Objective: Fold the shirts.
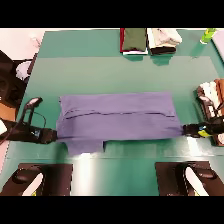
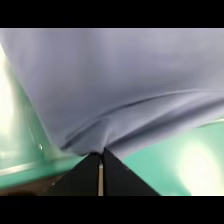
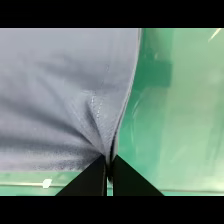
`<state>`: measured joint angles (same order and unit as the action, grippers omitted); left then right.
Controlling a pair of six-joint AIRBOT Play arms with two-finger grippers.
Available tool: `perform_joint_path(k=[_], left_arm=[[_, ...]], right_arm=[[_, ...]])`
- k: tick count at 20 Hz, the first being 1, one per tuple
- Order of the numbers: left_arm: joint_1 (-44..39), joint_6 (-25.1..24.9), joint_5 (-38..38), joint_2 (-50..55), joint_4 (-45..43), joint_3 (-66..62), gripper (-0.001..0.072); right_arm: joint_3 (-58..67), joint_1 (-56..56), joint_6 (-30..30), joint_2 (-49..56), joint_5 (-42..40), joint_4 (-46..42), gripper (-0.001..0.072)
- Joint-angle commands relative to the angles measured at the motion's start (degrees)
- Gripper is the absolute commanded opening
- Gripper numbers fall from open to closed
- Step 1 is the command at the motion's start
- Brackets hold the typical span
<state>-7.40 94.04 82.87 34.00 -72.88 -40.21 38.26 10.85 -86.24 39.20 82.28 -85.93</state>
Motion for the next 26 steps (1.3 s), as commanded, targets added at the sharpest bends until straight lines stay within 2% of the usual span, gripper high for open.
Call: perform_joint_path(k=[1, 4, 9, 14, 17, 18, 19, 20, 21, 22, 24, 26], left_arm=[[0.07, -3.89, -6.19, 7.13, -0.46, -6.78, 0.0022], [0.07, -6.01, -13.94, 18.62, -2.08, -12.13, 0.0023], [0.07, -7.30, -21.16, 34.36, -6.49, -20.28, 0.0024], [0.07, -7.41, -28.46, 41.75, -6.43, -23.56, 0.0024], [0.07, -7.34, -30.23, 42.34, -6.10, -23.76, 0.0027], [0.07, -7.04, -30.14, 42.34, -5.97, -23.76, 0.0202], [0.07, -6.08, -30.10, 42.32, -5.97, -23.76, 0.0423], [0.07, -5.35, -29.81, 42.32, -5.95, -23.89, 0.0442], [0.07, -5.38, -29.16, 42.21, -5.95, -24.26, 0.0417], [0.07, -5.38, -28.15, 42.05, -5.81, -24.96, 0.0417], [0.07, -5.42, -26.10, 41.79, -2.64, -26.05, 0.0417], [0.07, -5.57, -24.79, 41.77, 0.68, -26.18, 0.0415]], right_arm=[[7.28, -1.66, 0.24, 5.86, -1.86, -0.81, 0.0018], [15.47, -5.07, 0.15, 17.03, -5.70, -0.79, 0.0018], [30.47, -6.12, -0.96, 35.26, -6.49, -0.59, 0.0018], [41.20, -6.12, -0.96, 46.16, -6.05, -0.37, 0.0019], [45.05, -5.35, -0.92, 50.10, -6.34, 4.07, 0.0021], [45.64, -4.94, -0.85, 50.86, -6.71, 5.60, 0.0021], [45.94, -4.44, -0.72, 51.45, -7.28, 7.04, 0.0023], [45.92, -3.89, -0.26, 51.60, -7.65, 8.22, 0.0058], [45.92, -3.13, -0.09, 51.58, -8.35, 8.52, 0.0278], [45.92, -2.64, -0.04, 51.49, -8.76, 8.31, 0.0435], [45.90, -0.68, 0.81, 51.28, -7.76, 8.39, 0.0466], [45.38, 1.09, 1.88, 51.28, -5.55, 8.37, 0.0579]])
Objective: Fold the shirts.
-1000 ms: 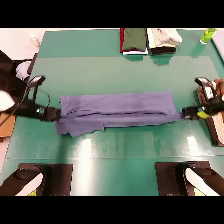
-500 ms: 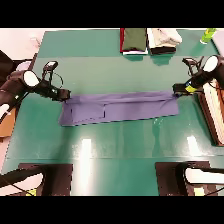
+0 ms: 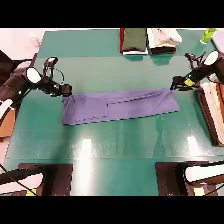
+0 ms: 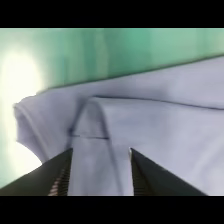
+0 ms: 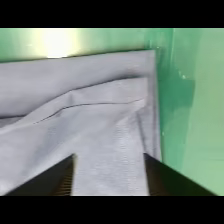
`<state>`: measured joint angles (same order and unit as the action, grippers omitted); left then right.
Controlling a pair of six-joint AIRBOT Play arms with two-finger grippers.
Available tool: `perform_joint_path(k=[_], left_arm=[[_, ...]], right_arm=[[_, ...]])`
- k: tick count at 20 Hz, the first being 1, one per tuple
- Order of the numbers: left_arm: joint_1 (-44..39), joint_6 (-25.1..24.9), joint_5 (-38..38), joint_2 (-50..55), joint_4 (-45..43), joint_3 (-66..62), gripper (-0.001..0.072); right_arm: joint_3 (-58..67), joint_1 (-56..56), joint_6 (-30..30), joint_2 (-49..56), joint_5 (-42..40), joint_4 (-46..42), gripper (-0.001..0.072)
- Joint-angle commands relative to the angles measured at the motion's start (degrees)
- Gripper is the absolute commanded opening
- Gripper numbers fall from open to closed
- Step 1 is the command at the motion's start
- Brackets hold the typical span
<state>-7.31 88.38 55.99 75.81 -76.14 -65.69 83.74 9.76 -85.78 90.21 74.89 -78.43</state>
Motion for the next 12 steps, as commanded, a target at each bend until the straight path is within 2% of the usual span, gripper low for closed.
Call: perform_joint_path(k=[1, 2, 3, 6, 12], left_arm=[[-0.02, 0.07, 2.16, -0.02, 5.03, -0.70, 0.0344], [-0.04, -0.09, 2.12, 0.00, 5.81, -0.70, 0.0084], [-0.04, -0.98, 2.08, 0.00, 7.02, -0.70, 0.0033], [-0.04, -1.05, 2.10, 0.00, 10.54, -0.70, 0.0033], [-0.04, -1.03, 2.10, 0.20, 11.34, -0.70, 0.0024]], right_arm=[[-1.20, 2.99, 1.55, 0.22, 2.58, 0.90, 0.0586], [-2.69, 3.56, 2.29, 0.22, 2.71, 0.92, 0.0586], [-4.55, 3.82, 2.73, 0.22, 2.21, 0.90, 0.0586], [-9.09, 3.98, 2.73, 0.28, -1.75, 1.01, 0.0585], [-11.98, 1.75, 2.71, 0.28, -6.99, 0.87, 0.0571]])
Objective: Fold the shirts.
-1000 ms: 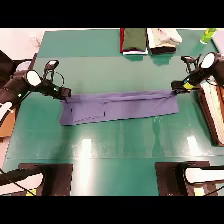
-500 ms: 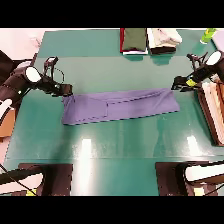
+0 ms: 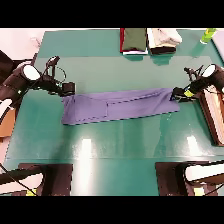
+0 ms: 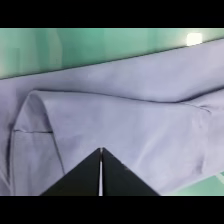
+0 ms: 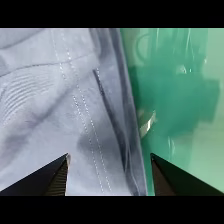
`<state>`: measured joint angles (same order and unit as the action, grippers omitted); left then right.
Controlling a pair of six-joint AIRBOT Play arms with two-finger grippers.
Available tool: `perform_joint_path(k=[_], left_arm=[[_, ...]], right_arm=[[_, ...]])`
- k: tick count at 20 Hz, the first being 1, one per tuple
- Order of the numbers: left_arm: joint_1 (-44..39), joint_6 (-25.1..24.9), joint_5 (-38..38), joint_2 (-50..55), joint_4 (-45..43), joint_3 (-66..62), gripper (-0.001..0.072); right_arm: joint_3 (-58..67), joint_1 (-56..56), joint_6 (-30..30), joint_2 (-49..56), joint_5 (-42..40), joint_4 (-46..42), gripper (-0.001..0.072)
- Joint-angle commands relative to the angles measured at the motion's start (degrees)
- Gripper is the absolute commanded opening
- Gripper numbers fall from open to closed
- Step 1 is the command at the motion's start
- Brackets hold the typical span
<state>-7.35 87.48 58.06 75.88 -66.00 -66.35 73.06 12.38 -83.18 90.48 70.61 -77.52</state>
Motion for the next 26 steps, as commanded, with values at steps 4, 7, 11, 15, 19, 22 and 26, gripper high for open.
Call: perform_joint_path(k=[4, 7, 11, 15, 19, 22, 26], left_arm=[[-1.01, -0.15, -0.48, 0.24, 2.10, -0.04, 0.0024], [-4.79, -0.55, -2.36, 0.24, 2.12, -0.04, 0.0024], [-11.67, 1.25, -8.24, 0.35, 2.16, -0.04, 0.0023], [-18.01, 2.67, -14.51, 3.21, 2.32, -2.16, 0.0022], [-23.41, 2.54, -13.27, 12.41, 3.91, -8.52, 0.0022], [-27.45, 2.49, -12.37, 19.85, 4.96, -13.77, 0.0023], [-31.19, 2.43, -11.69, 26.45, 6.67, -19.06, 0.0023]], right_arm=[[-1.27, -0.87, 0.09, 0.79, -2.69, 0.00, 0.0570], [-1.25, -1.25, 0.13, 1.27, -2.27, -0.02, 0.0373], [-1.25, -2.38, 1.42, -1.95, -2.54, -0.09, 0.0021], [-1.22, -2.67, 1.40, -8.57, -0.37, 0.02, 0.0018], [3.80, -2.99, 1.38, -14.75, 9.20, 1.38, 0.0018], [8.15, -4.96, 1.11, -19.58, 12.81, 6.23, 0.0018], [12.61, -10.49, -1.38, -23.80, 13.75, 9.22, 0.0018]])
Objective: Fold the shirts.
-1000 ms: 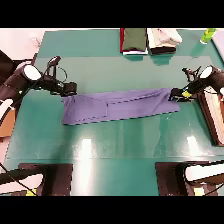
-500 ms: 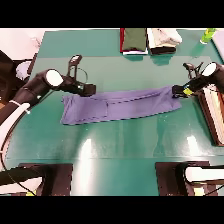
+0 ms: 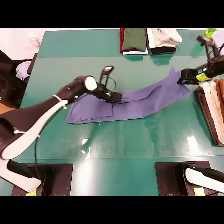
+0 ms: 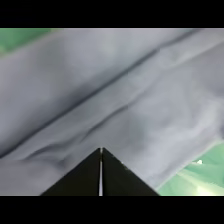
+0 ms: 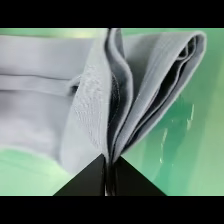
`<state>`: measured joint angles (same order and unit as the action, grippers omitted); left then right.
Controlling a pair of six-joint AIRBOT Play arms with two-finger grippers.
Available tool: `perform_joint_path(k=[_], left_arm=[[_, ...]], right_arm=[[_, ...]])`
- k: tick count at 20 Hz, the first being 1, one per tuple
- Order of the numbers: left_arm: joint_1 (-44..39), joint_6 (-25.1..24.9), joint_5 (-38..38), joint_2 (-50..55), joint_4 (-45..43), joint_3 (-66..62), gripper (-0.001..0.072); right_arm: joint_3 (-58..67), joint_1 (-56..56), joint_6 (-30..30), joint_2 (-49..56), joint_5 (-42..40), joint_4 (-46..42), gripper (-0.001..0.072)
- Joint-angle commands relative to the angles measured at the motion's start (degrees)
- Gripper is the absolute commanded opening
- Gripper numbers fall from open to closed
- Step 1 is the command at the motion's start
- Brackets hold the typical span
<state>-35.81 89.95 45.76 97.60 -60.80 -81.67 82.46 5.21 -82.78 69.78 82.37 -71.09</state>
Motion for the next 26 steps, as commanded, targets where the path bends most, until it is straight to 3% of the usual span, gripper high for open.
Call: perform_joint_path(k=[1, 10, 16, 22, 26], left_arm=[[-3.45, -0.20, 0.79, 5.79, 1.66, -4.66, 0.0023], [-3.63, -0.37, 5.49, 8.00, -0.13, -8.76, 0.0023], [5.35, 0.68, 13.70, -1.92, -13.27, -13.31, 0.0023], [20.31, -0.04, 20.81, -18.36, -24.96, -13.31, 0.0024], [28.06, -1.99, 23.30, -26.62, -26.80, -13.29, 0.0024]], right_arm=[[4.26, -4.94, -2.47, -3.50, 2.21, 2.80, 0.0018], [9.16, -15.67, -7.10, -3.58, 0.81, 2.62, 0.0018], [9.16, -20.83, -8.35, -2.93, -4.28, 5.77, 0.0018], [9.18, -32.50, -8.50, 5.51, -19.71, 11.61, 0.0018], [9.18, -44.48, -9.18, 14.60, -33.70, 11.58, 0.0019]])
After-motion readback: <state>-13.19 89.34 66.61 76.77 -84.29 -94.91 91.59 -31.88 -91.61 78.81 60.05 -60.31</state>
